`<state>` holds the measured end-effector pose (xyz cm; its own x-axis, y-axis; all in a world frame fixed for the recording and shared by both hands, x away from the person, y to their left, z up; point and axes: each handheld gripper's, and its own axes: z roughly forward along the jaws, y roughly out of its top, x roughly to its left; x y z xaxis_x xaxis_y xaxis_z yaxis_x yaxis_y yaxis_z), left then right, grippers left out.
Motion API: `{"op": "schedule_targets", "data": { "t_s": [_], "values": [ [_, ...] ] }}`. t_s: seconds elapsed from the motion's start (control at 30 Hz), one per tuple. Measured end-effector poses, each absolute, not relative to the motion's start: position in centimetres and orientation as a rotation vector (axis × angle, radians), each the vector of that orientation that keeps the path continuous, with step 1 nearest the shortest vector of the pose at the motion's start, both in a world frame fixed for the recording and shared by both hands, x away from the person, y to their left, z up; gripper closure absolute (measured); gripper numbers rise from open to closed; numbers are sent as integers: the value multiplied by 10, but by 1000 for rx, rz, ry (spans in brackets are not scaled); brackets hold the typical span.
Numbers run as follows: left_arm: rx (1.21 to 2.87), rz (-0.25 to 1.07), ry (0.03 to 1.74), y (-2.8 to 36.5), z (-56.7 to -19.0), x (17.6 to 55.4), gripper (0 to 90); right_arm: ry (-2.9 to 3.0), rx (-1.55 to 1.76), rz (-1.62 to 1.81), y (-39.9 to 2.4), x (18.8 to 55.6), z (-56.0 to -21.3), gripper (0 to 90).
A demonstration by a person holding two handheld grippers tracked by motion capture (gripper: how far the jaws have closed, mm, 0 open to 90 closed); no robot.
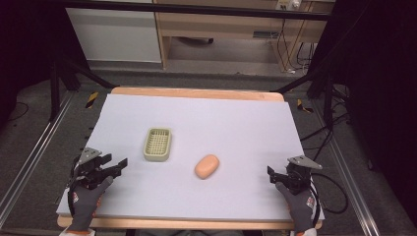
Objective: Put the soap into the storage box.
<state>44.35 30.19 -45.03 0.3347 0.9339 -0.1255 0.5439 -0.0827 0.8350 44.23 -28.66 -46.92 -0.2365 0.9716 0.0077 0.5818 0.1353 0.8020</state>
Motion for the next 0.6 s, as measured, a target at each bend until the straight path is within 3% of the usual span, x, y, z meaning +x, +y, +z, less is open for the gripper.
{"op": "schedule_targets", "data": {
  "t_s": [0.6],
  "values": [
    [1769,530,1249,276,-438,438,367,1895,1498,928,-284,441,-470,118]
  ]
}}
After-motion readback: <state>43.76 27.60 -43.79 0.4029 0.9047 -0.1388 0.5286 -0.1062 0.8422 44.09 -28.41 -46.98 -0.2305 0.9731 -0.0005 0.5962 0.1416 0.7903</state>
